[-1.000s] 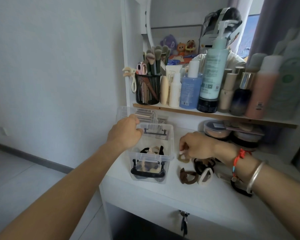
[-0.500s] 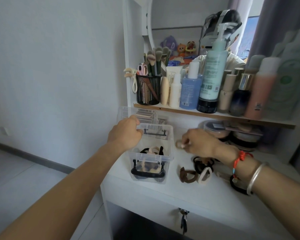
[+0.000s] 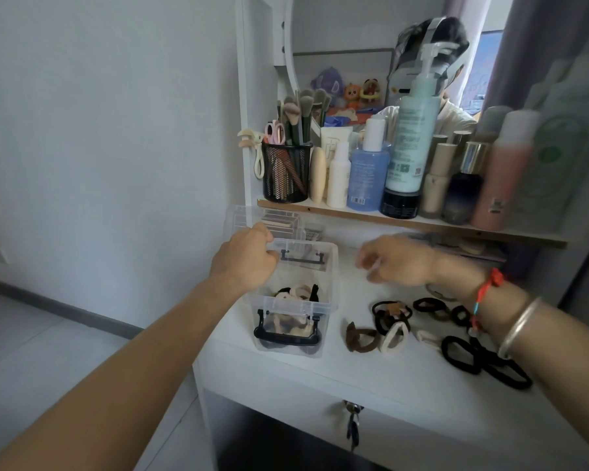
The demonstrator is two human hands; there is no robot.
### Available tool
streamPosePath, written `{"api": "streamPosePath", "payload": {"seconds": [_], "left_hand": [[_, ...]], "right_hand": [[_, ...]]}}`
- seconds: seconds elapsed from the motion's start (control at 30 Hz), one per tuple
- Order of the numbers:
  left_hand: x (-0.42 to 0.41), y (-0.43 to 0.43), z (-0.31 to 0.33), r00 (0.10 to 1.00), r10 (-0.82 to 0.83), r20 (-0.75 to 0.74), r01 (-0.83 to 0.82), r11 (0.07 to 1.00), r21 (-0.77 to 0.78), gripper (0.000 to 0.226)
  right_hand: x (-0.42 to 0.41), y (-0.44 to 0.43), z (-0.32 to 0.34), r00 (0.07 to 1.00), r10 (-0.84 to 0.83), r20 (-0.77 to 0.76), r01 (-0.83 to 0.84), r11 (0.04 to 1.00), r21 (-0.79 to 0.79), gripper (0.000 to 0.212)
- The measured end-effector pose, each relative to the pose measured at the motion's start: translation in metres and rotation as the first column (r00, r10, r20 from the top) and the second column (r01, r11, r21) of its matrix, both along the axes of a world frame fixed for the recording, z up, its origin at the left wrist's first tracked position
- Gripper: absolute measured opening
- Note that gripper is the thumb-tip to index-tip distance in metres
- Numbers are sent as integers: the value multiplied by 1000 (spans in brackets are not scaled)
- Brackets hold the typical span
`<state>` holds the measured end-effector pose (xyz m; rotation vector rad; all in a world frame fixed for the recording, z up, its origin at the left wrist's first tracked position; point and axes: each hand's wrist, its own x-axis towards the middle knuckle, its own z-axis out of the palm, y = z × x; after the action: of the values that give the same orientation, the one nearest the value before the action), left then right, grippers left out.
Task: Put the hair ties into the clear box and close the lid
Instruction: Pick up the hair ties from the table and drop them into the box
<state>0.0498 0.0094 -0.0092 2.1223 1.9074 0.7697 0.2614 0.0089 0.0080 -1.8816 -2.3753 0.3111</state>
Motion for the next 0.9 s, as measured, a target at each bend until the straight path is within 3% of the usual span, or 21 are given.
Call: {"api": "streamPosePath", "payload": {"seconds": [0.07,0.2,0.43,0.5,0.6,0.67,0.73,0.8,0.9], "left_hand": [[1,0,0,1000,-2,-3,2,1000,2,33],[2,0,-1,1000,1,-5,-1,1000,5,33],[3,1,-1,1000,3,-9,-3,1000,3,34],[4,1,-1,1000,-1,-11,1,1000,2,34],[7,0,-1,1000,-7,-3,7,1000,-3,33],[10,0,0,1000,-11,-1,11,1000,-9,32],[12,0,0,1000,-14,-9,14,1000,-9,33],[12,0,0,1000,-14,-16,14,1000,-5,32],[11,0,0,1000,-13,-20,13,1000,-7,32]], "right_hand": [[10,-1,-16,981,-40,191,58,994,-92,40],[16,-4,-33,983,-60,171,81,990,-117,31],[31,12,-16,971,-135,-198,164,977,138,16],[30,12,-9,906,-126,-403,208,964,166,13],[16,7,5,723,-71,-687,193,976,102,14],[1,1,13,644,-21,-764,128,988,82,11],[-13,-4,18,671,13,-741,41,998,55,4],[-21,-7,20,727,27,-687,-26,1000,11,16],[-13,-8,19,804,-15,-595,42,999,32,22]]}}
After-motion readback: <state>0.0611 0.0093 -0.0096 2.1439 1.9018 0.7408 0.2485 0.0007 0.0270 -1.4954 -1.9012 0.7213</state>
